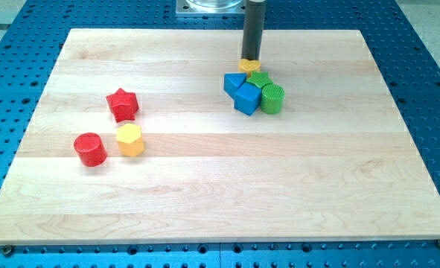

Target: Push the yellow heart to the top right of the green star

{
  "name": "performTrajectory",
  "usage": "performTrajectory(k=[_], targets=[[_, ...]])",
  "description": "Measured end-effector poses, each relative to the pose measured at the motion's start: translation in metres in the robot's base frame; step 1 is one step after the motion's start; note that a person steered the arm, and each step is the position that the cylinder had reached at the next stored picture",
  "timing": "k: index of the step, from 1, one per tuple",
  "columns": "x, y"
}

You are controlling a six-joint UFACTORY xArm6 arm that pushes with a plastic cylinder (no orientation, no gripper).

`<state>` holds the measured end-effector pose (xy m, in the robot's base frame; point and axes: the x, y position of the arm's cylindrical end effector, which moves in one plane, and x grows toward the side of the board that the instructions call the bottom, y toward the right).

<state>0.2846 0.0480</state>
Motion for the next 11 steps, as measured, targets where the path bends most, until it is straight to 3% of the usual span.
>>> performTrajectory(k=[1,4,5,8,9,10,11], targets=[[0.011,-0.043],[0.029,0.136],[0.054,0.146],[0.082,0.067],[0.062,0.054],[0.053,0.072],[0.046,0.172]])
